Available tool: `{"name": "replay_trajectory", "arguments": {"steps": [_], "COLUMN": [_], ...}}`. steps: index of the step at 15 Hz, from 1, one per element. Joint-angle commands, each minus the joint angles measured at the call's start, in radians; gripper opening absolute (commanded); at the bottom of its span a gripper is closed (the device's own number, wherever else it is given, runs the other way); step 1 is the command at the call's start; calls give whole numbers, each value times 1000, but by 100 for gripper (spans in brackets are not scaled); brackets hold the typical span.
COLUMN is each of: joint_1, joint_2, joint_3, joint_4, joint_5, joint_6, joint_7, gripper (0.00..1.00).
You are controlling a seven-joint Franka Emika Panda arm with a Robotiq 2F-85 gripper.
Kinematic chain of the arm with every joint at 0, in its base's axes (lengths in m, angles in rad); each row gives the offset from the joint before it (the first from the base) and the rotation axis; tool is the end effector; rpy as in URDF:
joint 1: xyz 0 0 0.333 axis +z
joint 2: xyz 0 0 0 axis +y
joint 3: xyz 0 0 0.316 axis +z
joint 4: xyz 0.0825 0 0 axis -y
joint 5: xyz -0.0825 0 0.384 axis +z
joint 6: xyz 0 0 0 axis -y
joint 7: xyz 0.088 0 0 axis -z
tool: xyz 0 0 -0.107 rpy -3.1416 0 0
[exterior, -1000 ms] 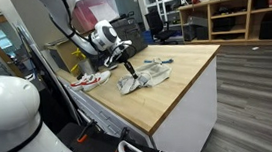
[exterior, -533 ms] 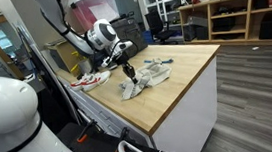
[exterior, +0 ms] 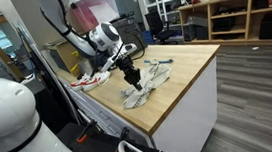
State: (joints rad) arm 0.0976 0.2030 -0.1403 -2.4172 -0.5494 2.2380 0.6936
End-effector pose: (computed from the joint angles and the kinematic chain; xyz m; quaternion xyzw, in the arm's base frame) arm 0.4520 -0.0371 0.2054 0.9525 -0.1489 -0.1137 0.2401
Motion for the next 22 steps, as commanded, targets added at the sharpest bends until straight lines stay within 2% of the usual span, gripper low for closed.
{"name": "replay_trajectory", "arguments": {"steps": [1, 2, 3, 4, 6, 9, 12, 13, 14, 17, 20, 21, 22], "joint_1": [-39, -45, -53, -61, -72, -73, -44, -30, -12, 27, 57, 60, 63], "joint_2": [-65, -71, -72, -72, -57, -25, 4, 19, 44, 96, 160, 175, 186], "joint_3": [15, 13, 13, 17, 25, 55, 91, 99, 104, 58, 12, 3, -5], "joint_4": [-67, -80, -88, -91, -86, -58, -30, -19, 2, 61, 122, 136, 143], "joint_5": [-66, -95, -107, -100, -58, 90, 213, 231, 245, 195, 158, 172, 190], "joint_6": [45, 73, 105, 120, 138, 156, 199, 228, 242, 256, 218, 201, 188], "joint_7": [-164, -195, -225, -256, -317, -356, -276, -224, -166, 45, 222, 261, 299], "gripper": [35, 32, 32, 38, 53, 75, 97, 100, 100, 100, 100, 75, 74]}}
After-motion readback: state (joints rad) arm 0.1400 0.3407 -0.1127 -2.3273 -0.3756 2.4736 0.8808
